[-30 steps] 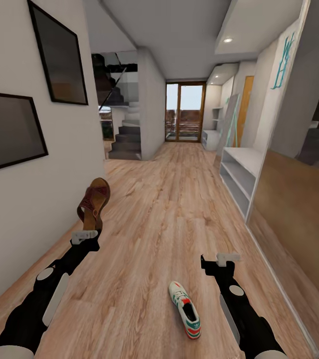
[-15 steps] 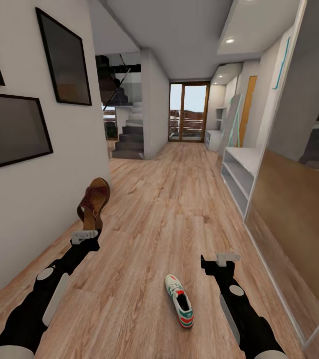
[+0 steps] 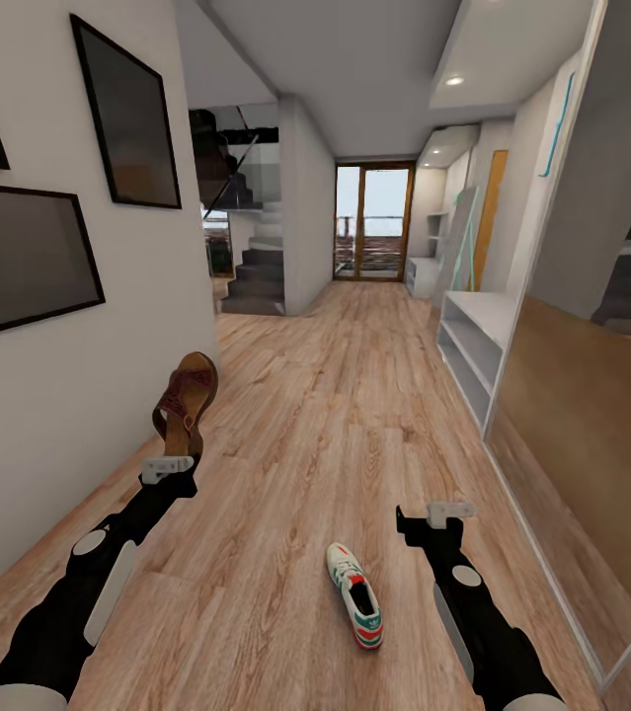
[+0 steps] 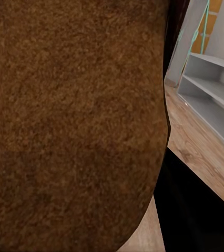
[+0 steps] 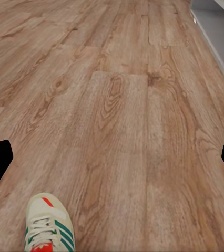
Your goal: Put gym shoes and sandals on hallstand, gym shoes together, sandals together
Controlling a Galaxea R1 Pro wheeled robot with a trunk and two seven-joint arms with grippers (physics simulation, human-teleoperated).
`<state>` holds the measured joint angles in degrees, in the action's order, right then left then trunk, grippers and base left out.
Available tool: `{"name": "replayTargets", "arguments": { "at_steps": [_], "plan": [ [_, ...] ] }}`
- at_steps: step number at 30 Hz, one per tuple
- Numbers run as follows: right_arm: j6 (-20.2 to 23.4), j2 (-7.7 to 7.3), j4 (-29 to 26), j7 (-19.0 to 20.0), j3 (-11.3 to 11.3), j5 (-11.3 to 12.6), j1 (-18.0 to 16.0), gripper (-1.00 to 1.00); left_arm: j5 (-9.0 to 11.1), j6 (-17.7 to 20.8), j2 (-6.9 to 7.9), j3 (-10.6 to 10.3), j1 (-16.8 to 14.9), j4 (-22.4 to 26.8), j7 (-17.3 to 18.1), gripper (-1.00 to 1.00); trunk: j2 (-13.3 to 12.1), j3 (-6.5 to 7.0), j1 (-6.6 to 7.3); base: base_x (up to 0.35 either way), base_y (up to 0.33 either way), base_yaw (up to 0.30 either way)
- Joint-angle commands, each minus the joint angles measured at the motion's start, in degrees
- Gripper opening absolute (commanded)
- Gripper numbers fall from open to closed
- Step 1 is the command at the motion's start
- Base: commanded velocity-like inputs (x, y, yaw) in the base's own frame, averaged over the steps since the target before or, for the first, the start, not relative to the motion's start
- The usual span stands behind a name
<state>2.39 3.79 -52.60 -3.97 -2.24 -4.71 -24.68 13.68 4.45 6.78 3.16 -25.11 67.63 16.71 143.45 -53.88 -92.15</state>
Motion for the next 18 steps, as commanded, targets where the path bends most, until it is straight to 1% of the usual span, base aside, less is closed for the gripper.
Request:
{"name": "replayTargets", "arguments": {
  "at_steps": [1,7,18],
  "plan": [
    [0.2,0.06,-0.1,-0.1,-0.1,-0.5,0.0,1.0,0.6,0.5,-0.01,0.1,0.0,0.0,0.3,-1.0,0.0,-0.09,0.01,0.0,0.0,0.013],
    [0.2,0.08,0.0,-0.1,-0.1,-0.5,0.0,1.0,0.6,0.5,-0.01,0.1,0.0,0.0,0.3,-1.0,0.1,-1.82,-0.14,0.0,0.0,0.068],
    [0.3,0.11,-0.1,-0.1,0.0,-0.6,0.0,1.0,0.6,0.5,-0.01,0.1,0.0,0.0,0.3,-1.0,0.3,-5.22,-0.43,0.0,0.0,0.105]
  ]
}}
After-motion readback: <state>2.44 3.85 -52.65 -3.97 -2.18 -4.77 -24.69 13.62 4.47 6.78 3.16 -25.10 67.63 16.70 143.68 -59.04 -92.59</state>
